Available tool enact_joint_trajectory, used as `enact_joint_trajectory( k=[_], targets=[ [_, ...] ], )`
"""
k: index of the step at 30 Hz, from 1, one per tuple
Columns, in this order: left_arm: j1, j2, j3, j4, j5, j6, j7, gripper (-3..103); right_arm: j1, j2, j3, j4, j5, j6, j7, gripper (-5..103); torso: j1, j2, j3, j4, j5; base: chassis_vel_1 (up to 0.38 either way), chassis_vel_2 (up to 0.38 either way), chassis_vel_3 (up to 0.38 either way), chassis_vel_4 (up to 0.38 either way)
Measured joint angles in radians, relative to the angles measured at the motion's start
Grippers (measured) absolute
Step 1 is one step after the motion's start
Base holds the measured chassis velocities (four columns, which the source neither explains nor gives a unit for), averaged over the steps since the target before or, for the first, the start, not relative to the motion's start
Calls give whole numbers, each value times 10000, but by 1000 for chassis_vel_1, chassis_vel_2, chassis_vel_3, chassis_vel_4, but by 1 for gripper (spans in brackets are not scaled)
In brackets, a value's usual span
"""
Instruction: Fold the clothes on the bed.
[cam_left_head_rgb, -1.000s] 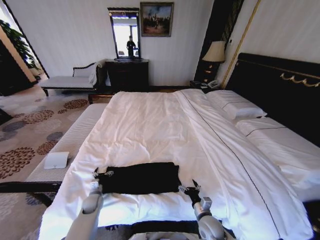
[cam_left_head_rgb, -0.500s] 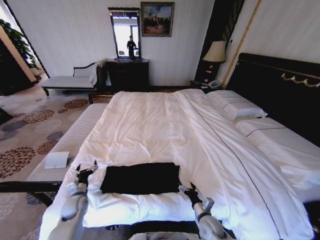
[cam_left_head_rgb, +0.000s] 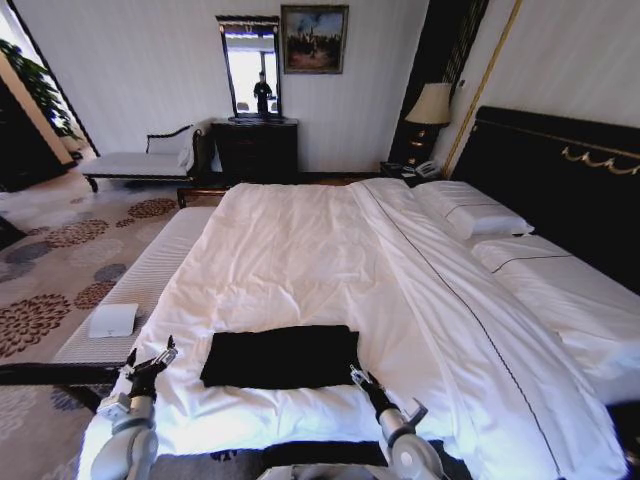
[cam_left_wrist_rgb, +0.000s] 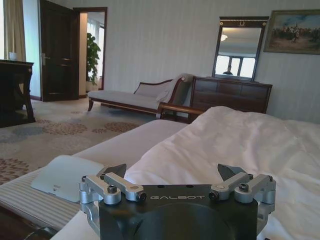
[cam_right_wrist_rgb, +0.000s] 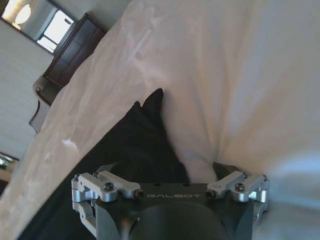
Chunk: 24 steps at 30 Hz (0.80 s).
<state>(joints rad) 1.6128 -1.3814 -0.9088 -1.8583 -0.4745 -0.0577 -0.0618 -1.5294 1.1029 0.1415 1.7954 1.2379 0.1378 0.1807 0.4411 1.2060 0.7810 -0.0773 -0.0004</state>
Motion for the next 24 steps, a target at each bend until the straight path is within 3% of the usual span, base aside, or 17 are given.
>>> enact_joint_trajectory(
  k=[4,7,9,13,21,22,24],
  targets=[
    [127,-56,-61,-142,-1,-26,-6,100,122,410,-16,-29,334,-124,-26,103,0,0,1,1,2,0,0,0,0],
    [195,-54,-99,-229,0,-26,-10,100,165,607,-57,-60,350,-139,-106,89,0,-2,2,0,4,0,0,0,0],
    [201,-47,-107,-235,0,-26,-12,100,169,616,-59,-62,342,-139,-136,89,0,-1,2,0,3,0,0,0,0],
    [208,-18,-130,-255,0,-27,-23,100,273,619,-78,-63,308,-148,-219,68,1,-2,2,6,7,0,0,0,0],
    [168,-53,-79,-255,23,-27,-28,100,481,552,-18,-77,272,-104,-209,46,2,-2,2,3,6,0,0,0,0],
    [151,-53,-76,-254,27,-26,-30,100,525,532,3,-74,249,-69,-205,35,2,-2,2,3,6,0,0,0,0],
    [138,-52,-71,-246,29,-26,-34,100,554,507,41,-22,242,-34,-187,30,2,-2,2,4,6,0,0,0,0]
  ],
)
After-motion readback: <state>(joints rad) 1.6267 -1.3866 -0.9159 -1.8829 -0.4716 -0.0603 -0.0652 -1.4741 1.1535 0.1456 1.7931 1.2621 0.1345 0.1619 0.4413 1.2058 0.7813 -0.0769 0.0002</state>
